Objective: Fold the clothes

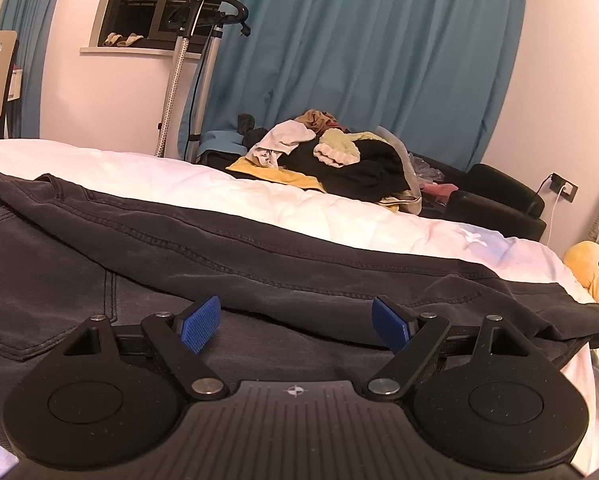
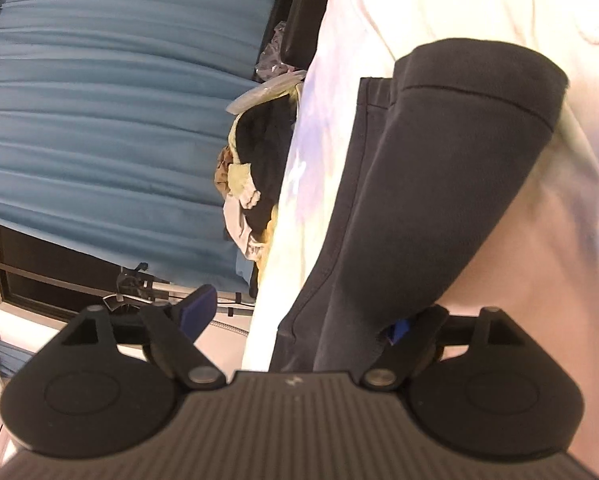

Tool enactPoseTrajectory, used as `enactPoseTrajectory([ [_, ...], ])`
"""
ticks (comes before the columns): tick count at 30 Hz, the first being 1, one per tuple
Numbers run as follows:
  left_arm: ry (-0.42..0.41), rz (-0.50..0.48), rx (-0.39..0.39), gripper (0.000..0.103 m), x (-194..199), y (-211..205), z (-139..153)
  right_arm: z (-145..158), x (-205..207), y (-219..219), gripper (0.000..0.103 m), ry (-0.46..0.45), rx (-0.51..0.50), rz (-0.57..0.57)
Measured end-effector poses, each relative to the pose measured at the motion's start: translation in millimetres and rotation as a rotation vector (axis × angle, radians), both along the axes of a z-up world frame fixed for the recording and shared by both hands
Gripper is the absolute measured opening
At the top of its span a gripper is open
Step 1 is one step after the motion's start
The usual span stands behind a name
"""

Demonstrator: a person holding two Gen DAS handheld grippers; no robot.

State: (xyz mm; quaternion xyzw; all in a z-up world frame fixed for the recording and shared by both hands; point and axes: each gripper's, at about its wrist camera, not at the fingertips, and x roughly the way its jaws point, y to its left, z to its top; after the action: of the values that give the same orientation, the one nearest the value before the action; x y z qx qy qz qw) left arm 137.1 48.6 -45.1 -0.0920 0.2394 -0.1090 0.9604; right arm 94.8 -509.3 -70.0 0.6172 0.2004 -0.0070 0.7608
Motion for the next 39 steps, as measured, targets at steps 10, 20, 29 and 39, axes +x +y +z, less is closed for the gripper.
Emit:
enactPoseTrajectory([
  [10, 0.014, -0.023, -0.002, 0.086, -1.2, -4.0, -3.1, 17.2, -26.7, 9.0, 0.087, 0.057, -0.079, -0.012],
  [20, 0.025, -0.040, 0.000, 0.086, 3.6, -10.4, -5.9, 23.1, 3.6, 7.3, 0.087, -0.033, -0.144, -0.006],
  [29, 0.024, -0.042, 0.024, 0.086, 3.6, -14.4, -9.2, -30.4, 21.3, -2.3, 0.086, 0.298, -0.105, -0.055],
  [39, 0.057, -0.056, 0.131, 0.086, 12.2, -27.4, -27.5, -11.1, 22.1, 6.8, 0.076, 0.064, -0.265, -0.119],
])
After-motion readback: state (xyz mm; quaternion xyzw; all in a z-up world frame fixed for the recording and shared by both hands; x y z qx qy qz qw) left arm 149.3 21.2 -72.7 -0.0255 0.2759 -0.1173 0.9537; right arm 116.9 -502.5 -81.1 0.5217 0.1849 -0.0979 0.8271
